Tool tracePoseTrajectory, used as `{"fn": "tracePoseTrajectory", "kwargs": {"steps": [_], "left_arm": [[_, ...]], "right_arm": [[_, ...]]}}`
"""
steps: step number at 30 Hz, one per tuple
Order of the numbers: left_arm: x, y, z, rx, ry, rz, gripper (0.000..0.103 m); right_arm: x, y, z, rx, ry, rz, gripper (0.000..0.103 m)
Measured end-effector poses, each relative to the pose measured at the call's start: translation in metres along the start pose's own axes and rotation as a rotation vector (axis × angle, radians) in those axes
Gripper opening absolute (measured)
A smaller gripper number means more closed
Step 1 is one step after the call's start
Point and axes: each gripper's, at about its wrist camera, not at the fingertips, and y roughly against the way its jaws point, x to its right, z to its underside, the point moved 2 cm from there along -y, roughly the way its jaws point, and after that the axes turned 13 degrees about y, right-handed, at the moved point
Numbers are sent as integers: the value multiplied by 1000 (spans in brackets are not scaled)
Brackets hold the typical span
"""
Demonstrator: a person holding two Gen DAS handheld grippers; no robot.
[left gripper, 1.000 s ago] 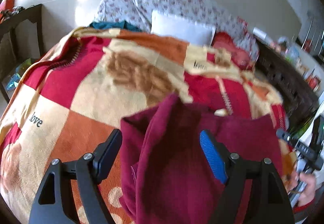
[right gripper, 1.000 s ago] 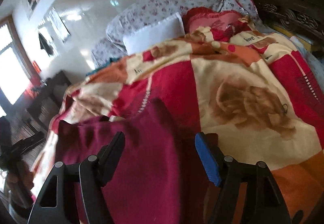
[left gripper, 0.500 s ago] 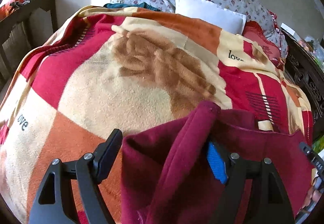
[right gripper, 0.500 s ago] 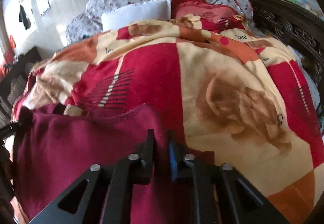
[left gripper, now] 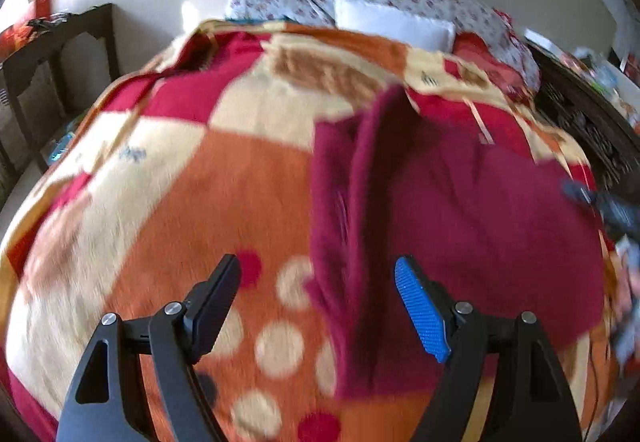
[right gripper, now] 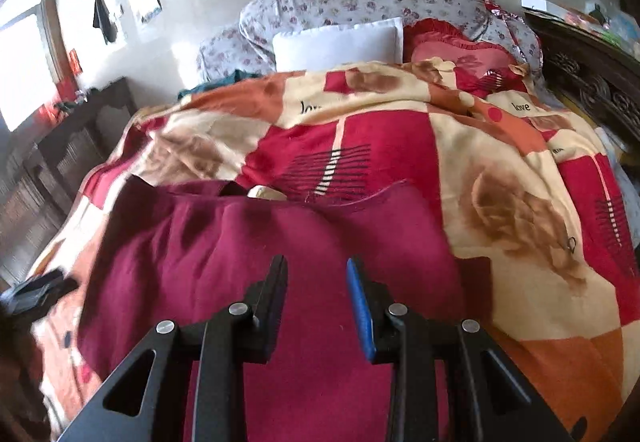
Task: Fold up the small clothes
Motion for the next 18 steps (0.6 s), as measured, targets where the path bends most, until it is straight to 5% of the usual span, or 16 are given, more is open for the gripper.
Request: {"fn": "tracePoseTrajectory", "kwargs": {"steps": [3,8,15,18], "left_arm": [[-2,-4,23,-26,-27,-5,79],[-15,-14,39,-26,-19,0,79],[-30,-21,39,-35,57,80,80],[-29,-20,41,-23,38,75,80]], "right_arm": [[15,-36,4,-71,-50,27,42],[8,-26,-10,-58,-76,24,44],[-112,-26,-51,-2,37,-327,46],[-160,-41,-67,7,131,-342,46]]}}
